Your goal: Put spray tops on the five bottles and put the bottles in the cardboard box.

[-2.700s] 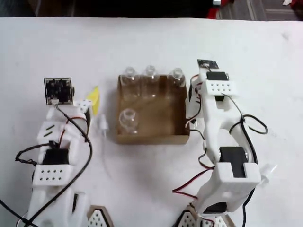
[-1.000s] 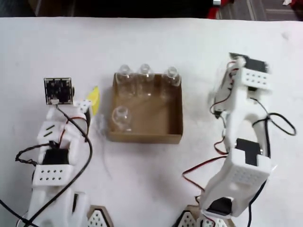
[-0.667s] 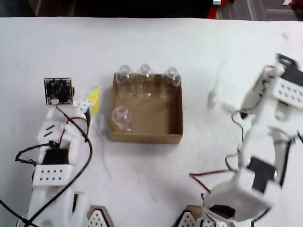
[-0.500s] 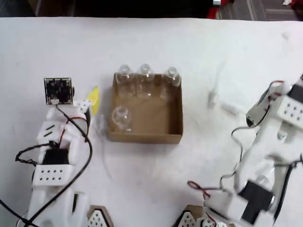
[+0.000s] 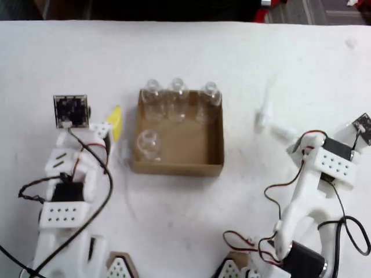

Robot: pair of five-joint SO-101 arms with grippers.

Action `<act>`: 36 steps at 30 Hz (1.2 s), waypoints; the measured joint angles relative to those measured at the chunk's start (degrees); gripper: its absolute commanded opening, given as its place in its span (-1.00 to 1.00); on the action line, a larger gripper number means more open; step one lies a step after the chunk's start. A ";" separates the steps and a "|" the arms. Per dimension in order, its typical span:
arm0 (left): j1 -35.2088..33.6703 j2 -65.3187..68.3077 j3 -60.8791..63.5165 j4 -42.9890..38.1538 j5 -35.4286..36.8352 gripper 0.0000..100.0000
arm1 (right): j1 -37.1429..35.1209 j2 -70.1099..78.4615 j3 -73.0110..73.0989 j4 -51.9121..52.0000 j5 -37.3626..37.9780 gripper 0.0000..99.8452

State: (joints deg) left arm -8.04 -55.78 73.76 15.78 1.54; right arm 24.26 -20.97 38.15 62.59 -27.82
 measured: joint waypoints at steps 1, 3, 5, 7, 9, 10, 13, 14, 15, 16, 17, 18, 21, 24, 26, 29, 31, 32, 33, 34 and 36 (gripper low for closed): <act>0.00 0.00 0.00 0.00 0.00 -0.53 | 0.00 0.00 0.00 -0.26 0.00 -0.83; 0.00 0.00 0.00 0.00 0.00 -0.53 | -0.09 0.00 0.18 -0.35 0.88 -0.67; 0.00 0.00 0.00 0.00 0.00 -0.53 | -0.44 0.00 0.18 -0.35 2.73 -0.52; 0.00 0.00 0.00 0.00 0.00 -0.53 | -1.49 0.00 0.26 -0.26 3.52 -0.40; 0.00 0.00 0.00 0.00 0.00 -0.53 | -1.93 -0.26 0.26 0.26 3.52 -0.35; 0.00 0.00 0.00 0.00 0.00 -0.53 | -1.93 -0.35 0.26 0.70 3.52 -0.35; 0.00 0.00 0.00 0.00 0.00 -0.53 | -2.02 -0.35 0.26 1.49 3.52 -0.35; 0.00 0.00 0.00 0.00 0.00 -0.53 | -2.02 -0.35 -0.26 1.93 3.87 -0.35; 0.00 0.00 0.00 0.00 0.00 -0.53 | -2.02 -0.35 -0.97 2.73 4.04 -0.35; 0.00 0.00 0.00 0.00 0.00 -0.53 | -1.58 -0.35 -2.02 3.96 4.04 -0.35; 0.00 0.00 0.00 0.00 0.00 -0.53 | -0.53 -0.35 -3.43 5.63 4.04 -0.35; 0.00 0.00 0.00 0.00 0.00 -0.53 | 1.14 -0.35 -4.57 7.30 4.22 -0.35; 0.00 0.00 0.00 0.00 0.00 -0.53 | 7.03 -0.35 -5.98 10.29 4.40 -0.35; 0.00 0.00 0.00 0.00 0.00 -0.53 | 13.98 -0.35 -5.98 8.00 5.10 -0.35; 0.00 0.00 0.00 0.00 0.00 -0.53 | 16.70 -0.35 -5.10 4.40 5.98 -0.35; 0.00 0.00 0.00 0.00 0.00 -0.53 | 17.93 0.26 -1.85 -1.32 6.59 -0.35; 0.00 0.00 0.00 0.00 0.00 -0.53 | 17.93 2.46 -0.79 -4.57 6.59 -0.35; 0.00 0.00 0.00 0.00 0.00 -0.53 | 18.02 4.13 -0.79 -5.80 6.68 -0.35; 0.00 0.00 0.00 0.00 0.00 -0.53 | 18.02 5.98 -0.70 -7.21 6.68 -0.35; 0.00 0.00 0.00 0.00 0.00 -0.53 | 18.20 7.91 -0.70 -8.35 6.68 -0.35; 0.00 0.00 0.00 0.00 0.00 -0.53 | 19.08 12.04 -1.32 -9.49 6.68 -0.35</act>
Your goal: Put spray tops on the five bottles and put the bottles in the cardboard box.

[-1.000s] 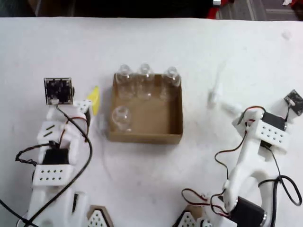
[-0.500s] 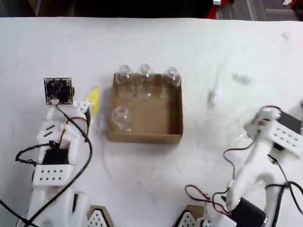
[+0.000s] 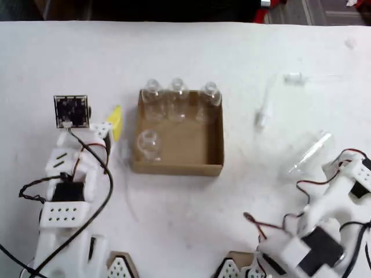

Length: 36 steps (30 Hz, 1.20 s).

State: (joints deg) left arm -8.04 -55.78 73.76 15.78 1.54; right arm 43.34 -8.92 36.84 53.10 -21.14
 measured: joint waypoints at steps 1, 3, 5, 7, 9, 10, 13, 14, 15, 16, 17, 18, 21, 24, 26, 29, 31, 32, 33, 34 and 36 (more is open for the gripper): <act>0.00 0.00 0.00 0.00 0.00 -0.53 | 0.35 2.55 -0.97 -0.35 -0.09 -0.35; 0.00 0.00 0.00 0.00 0.00 -0.53 | 0.70 7.38 -2.81 -0.53 -0.09 -0.38; 0.00 0.00 0.00 0.00 0.00 -0.53 | 0.70 11.96 -4.84 -0.62 0.00 -0.49; 0.00 0.00 0.00 0.00 0.00 -0.53 | 0.70 15.56 -6.86 0.09 0.09 -0.69; 0.00 0.00 0.00 0.00 0.00 -0.53 | 0.97 18.02 -9.93 2.37 0.18 -0.95; 0.00 0.00 0.00 0.00 0.00 -0.53 | 1.05 18.90 -11.52 3.69 0.53 -0.99; 0.00 0.00 0.00 0.00 0.00 -0.53 | 1.67 20.04 -15.82 7.21 5.98 -0.91; 0.00 0.00 0.00 0.00 0.00 -0.53 | 1.32 20.31 -17.23 8.35 8.18 -0.96; 0.00 0.00 0.00 0.00 0.00 -0.53 | 0.97 20.48 -18.73 9.67 10.29 -0.98; 0.00 0.00 0.00 0.00 0.00 -0.53 | 0.97 20.48 -20.04 11.08 11.69 -0.96; 0.00 0.00 0.00 0.00 0.00 -0.53 | 0.97 20.48 -21.80 13.27 12.48 -0.96; 0.00 0.00 0.00 0.00 0.00 -0.53 | 1.14 20.48 -23.56 15.47 12.84 -0.97; 0.53 0.00 0.00 0.00 0.00 -0.53 | 1.32 18.90 -29.98 22.95 13.45 -0.97; 0.53 0.00 0.00 0.00 0.00 -0.53 | -0.79 15.65 -38.07 29.89 13.54 -0.97; 0.53 0.00 0.00 0.00 0.00 -0.53 | -3.87 13.80 -43.08 32.88 13.54 -0.97; 0.53 0.00 0.00 0.00 0.00 -0.53 | -9.67 12.92 -48.79 36.13 13.54 -0.97; 0.53 0.00 0.00 0.00 0.00 -0.53 | -11.87 12.84 -50.46 39.21 13.54 -0.96; 0.53 0.00 0.00 0.00 0.00 -0.53 | -11.96 12.75 -50.64 40.88 13.54 -0.96; 0.53 0.00 0.00 0.00 0.00 -0.53 | -11.69 12.75 -50.73 42.20 13.98 -0.96; 0.53 0.00 0.00 0.00 0.00 -0.53 | -10.64 12.75 -50.73 43.08 15.30 -0.96; 0.53 0.00 0.00 0.00 0.00 -0.53 | -7.65 12.75 -49.41 43.60 19.69 -0.96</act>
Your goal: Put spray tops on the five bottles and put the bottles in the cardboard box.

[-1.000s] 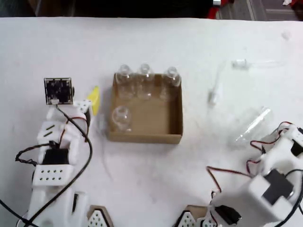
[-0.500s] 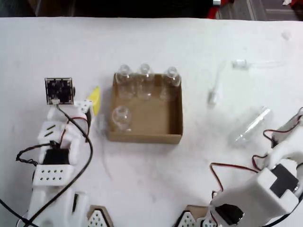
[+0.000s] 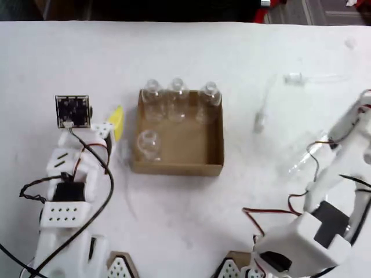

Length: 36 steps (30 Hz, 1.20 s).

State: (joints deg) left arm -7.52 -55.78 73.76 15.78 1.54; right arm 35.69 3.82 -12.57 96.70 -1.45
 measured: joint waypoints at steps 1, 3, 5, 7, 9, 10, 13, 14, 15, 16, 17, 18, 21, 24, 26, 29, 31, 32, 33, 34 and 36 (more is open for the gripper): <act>0.00 0.00 0.00 0.00 0.00 -0.53 | 1.76 0.00 1.23 0.00 3.08 -0.96; 0.00 0.00 0.00 0.00 0.00 -0.53 | 4.40 0.00 5.01 0.00 9.58 -0.96; 0.00 0.00 0.00 0.00 0.00 -0.53 | 5.36 -0.18 10.02 0.00 15.12 -0.96; 0.00 0.00 0.00 0.00 0.00 -0.53 | 5.27 -0.44 15.47 -1.14 19.08 -0.96; 0.00 0.00 0.00 0.00 0.00 -0.53 | 5.27 -1.14 20.13 -4.22 22.24 -0.92; 0.00 0.00 0.00 0.00 0.00 -0.53 | 5.27 -1.41 22.42 -6.42 23.56 -0.88; 0.00 0.00 0.00 0.00 0.00 -0.53 | 5.27 -1.85 27.87 -10.55 26.46 -0.69; 0.00 0.00 0.00 0.00 0.00 -0.53 | 5.27 -1.93 29.01 -11.34 27.08 -0.64; 0.00 0.00 0.00 0.00 0.00 -0.53 | 5.27 -1.93 29.80 -12.31 27.96 -0.62; 0.00 0.00 0.00 0.00 0.00 -0.53 | 5.27 -2.20 29.98 -13.19 28.75 -0.63; 0.00 0.00 0.00 0.00 0.00 -0.53 | 5.27 -2.64 30.07 -14.15 29.63 -0.64; 0.00 0.00 0.00 0.00 0.00 -0.53 | 5.27 -3.08 30.07 -14.59 30.59 -0.65; 0.00 0.00 0.00 0.00 0.00 -0.53 | 5.27 -3.34 30.24 -15.12 33.76 -0.65; 0.00 0.00 0.00 0.00 0.00 -0.53 | 5.45 -3.34 30.68 -17.67 36.04 -0.65; 0.00 0.00 0.00 0.00 0.00 -0.53 | 5.63 -3.34 31.74 -20.31 36.57 -0.65; 0.00 0.00 0.00 0.00 0.00 -0.53 | 5.63 -1.85 32.70 -23.47 36.75 -0.65; 0.00 0.00 0.00 0.00 0.00 -0.53 | 5.71 0.18 32.88 -24.53 36.84 -0.65; 0.00 0.00 0.00 0.00 0.00 -0.53 | 6.07 1.23 32.88 -25.05 36.84 -0.65; 0.00 0.00 0.00 0.00 0.00 -0.53 | 6.42 2.20 32.88 -25.67 36.84 -0.65; 0.00 0.00 0.00 0.00 0.00 -0.53 | 6.68 3.16 32.88 -26.02 36.84 -0.65; 0.00 0.00 0.00 0.00 0.00 -0.53 | 6.86 4.84 32.88 -26.64 36.84 -0.65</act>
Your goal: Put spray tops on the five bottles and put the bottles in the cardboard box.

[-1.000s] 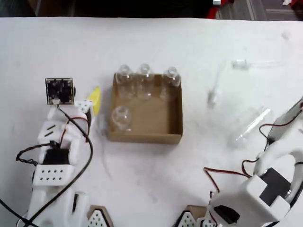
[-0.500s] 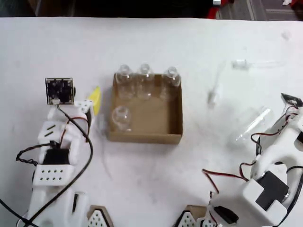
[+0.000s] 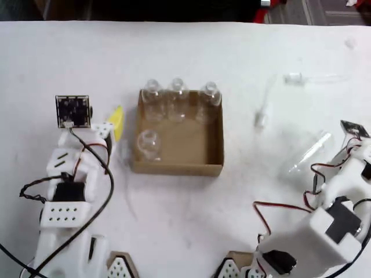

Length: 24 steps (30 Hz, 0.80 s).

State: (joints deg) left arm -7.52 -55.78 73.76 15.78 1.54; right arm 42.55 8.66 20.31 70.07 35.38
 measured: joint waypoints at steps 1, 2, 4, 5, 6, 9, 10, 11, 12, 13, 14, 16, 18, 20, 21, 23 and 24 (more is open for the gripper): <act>0.00 0.00 0.00 0.00 0.00 -0.53 | -0.09 0.62 0.00 0.00 0.00 -0.65; 0.00 0.00 0.00 0.00 0.00 -0.53 | -0.18 0.97 0.00 0.00 0.00 -0.65; 0.00 0.00 0.00 0.00 0.00 -0.53 | -0.18 1.67 0.00 -0.09 0.00 -0.65; 0.00 0.00 0.00 0.00 0.00 -0.53 | -0.18 1.76 0.00 -0.09 0.00 -0.65; 0.00 0.00 0.00 0.00 0.00 -0.53 | -0.09 1.76 0.00 -0.09 0.00 -0.65; 0.00 0.00 0.00 0.00 0.00 -0.53 | 0.53 1.85 0.00 -0.09 0.09 -0.66; 0.00 0.00 0.00 0.00 0.00 -0.53 | 1.14 1.85 0.00 -0.09 0.00 -0.68; 0.00 0.00 0.00 0.00 0.00 -0.53 | 1.76 1.85 0.00 -0.18 0.00 -0.72; 0.00 0.00 0.00 0.00 0.00 -0.53 | 2.11 1.85 0.00 -0.09 0.00 -0.78; 0.00 0.00 0.00 0.00 0.00 -0.53 | 2.29 1.85 0.00 -0.09 0.00 -0.84; 0.00 0.00 0.00 0.00 0.00 -0.53 | 2.29 1.85 0.00 -0.09 0.00 -0.90; 0.00 0.00 0.00 0.00 0.00 -0.53 | 2.11 1.85 0.00 -0.09 0.00 -0.98; 0.00 0.00 0.00 0.00 0.00 -0.53 | 2.11 2.20 0.26 -0.35 0.00 -0.96; 0.00 0.00 0.00 0.00 0.00 -0.53 | 2.29 2.55 0.18 -0.44 0.00 -0.96; 0.00 0.00 0.00 0.00 0.00 -0.53 | 2.29 2.64 0.18 -0.53 0.00 -0.97; 0.00 0.00 0.00 0.00 0.00 -0.53 | 2.29 2.64 -0.18 -0.26 0.00 -0.97; 0.00 0.00 0.00 0.00 0.00 -0.53 | 2.29 2.64 -0.62 0.00 0.00 -0.97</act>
State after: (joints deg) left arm -7.52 -55.78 73.76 15.78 1.54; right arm 44.84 11.30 19.69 70.07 35.38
